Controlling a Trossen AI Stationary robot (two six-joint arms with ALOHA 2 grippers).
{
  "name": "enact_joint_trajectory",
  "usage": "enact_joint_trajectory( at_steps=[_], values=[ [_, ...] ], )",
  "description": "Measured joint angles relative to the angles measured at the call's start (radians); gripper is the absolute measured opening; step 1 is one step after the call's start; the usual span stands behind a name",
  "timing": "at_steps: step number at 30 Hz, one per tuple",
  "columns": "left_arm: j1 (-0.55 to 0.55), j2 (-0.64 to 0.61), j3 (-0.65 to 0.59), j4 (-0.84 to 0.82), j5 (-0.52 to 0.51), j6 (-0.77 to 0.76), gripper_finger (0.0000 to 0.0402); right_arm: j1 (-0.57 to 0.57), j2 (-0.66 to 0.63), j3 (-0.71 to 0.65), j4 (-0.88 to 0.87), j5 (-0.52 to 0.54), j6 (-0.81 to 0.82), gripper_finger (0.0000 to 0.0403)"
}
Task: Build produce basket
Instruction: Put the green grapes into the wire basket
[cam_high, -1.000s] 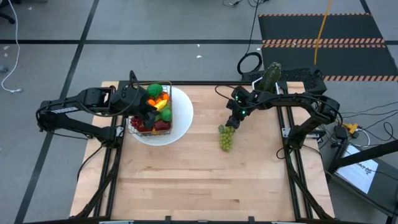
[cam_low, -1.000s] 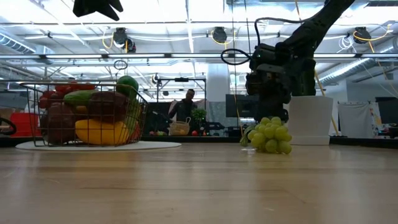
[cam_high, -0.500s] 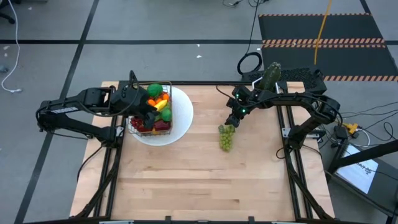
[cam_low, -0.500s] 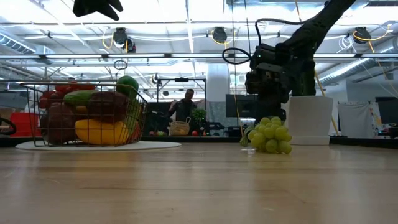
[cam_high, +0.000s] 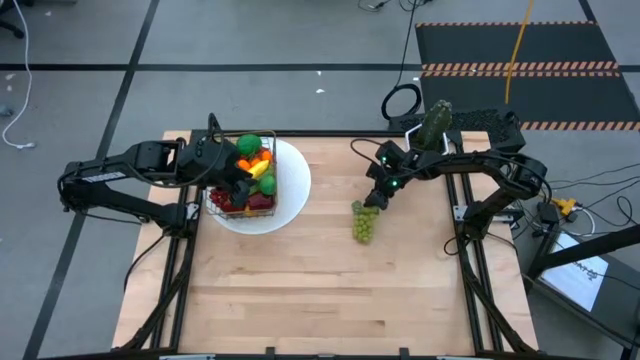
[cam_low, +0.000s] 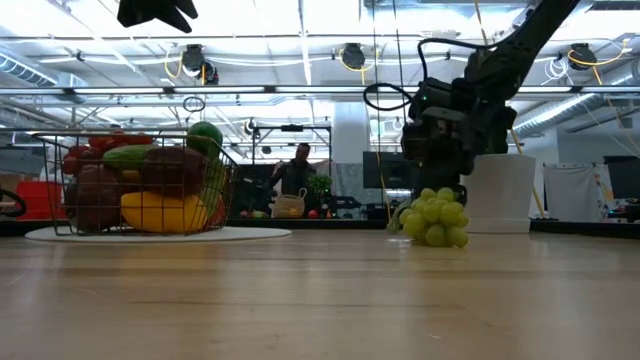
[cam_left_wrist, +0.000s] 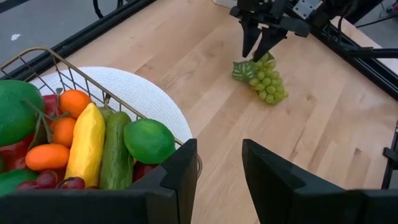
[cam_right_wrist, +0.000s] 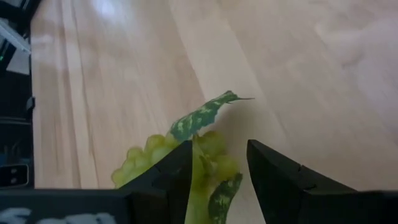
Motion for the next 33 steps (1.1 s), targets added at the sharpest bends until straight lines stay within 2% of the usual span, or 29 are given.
enact_joint_trajectory(
  at_steps=[7,13,22,33],
  values=[
    [0.000,0.000,0.000,0.000,0.000,-0.001,0.0127,0.000,0.000,-0.005,0.011,0.014,0.025,0.0146],
    [0.000,0.000,0.000,0.000,0.000,-0.003,0.0127,0.000,0.000,-0.005,0.028,0.021,-0.016,0.0148],
    [0.000,0.000,0.000,0.000,0.000,-0.003,0.0127,-0.015,0.001,-0.005,0.053,0.040,-0.051,0.0196],
    [0.000,0.000,0.000,0.000,0.000,-0.003,0.0127,-0.021,0.001,-0.007,0.022,-0.007,-0.079,0.0174]
  ],
)
